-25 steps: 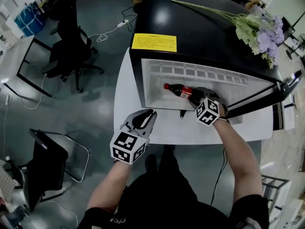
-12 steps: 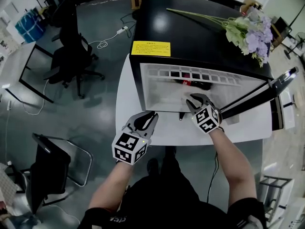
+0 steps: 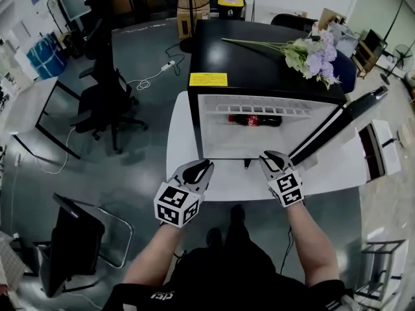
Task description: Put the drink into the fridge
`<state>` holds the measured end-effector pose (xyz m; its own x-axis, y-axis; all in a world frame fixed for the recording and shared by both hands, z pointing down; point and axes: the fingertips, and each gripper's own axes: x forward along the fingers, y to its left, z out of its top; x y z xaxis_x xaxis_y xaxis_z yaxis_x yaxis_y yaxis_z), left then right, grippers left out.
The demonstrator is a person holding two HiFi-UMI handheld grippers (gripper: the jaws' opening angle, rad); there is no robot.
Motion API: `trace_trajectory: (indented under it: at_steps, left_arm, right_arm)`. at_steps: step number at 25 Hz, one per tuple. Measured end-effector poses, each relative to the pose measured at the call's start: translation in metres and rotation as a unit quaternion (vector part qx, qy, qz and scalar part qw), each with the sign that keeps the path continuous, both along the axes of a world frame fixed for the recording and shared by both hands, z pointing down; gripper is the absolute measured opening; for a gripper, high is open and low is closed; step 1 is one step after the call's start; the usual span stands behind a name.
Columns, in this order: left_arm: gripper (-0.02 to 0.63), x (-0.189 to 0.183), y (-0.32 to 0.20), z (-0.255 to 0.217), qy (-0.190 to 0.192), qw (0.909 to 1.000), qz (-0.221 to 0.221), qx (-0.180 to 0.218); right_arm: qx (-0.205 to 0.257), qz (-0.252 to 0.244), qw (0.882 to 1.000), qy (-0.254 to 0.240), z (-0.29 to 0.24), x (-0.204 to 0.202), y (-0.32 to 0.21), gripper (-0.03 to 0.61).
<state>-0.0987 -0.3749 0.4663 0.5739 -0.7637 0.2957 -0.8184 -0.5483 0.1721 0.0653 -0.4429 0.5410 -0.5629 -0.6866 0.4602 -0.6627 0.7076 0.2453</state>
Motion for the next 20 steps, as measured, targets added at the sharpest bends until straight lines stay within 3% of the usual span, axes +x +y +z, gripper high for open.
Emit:
trace_trajectory:
  at_steps: [7, 12, 20]
  left_arm:
    - [0.052, 0.011, 0.026, -0.025, -0.001, 0.9993, 0.035, 0.013]
    - [0.052, 0.024, 0.035, -0.032, 0.001, 0.9986, 0.047, 0.022]
    - [0.052, 0.059, 0.054, -0.044, -0.002, 0.9987, 0.037, 0.035]
  right_arm:
    - [0.030, 0.053, 0.996, -0.064, -0.059, 0.029, 0.047, 0.064]
    - [0.056, 0.078, 0.987, -0.129, -0.100, 0.049, 0.076, 0.064]
    - [0.087, 0.076, 0.975, -0.190, -0.145, 0.094, 0.127, 0.060]
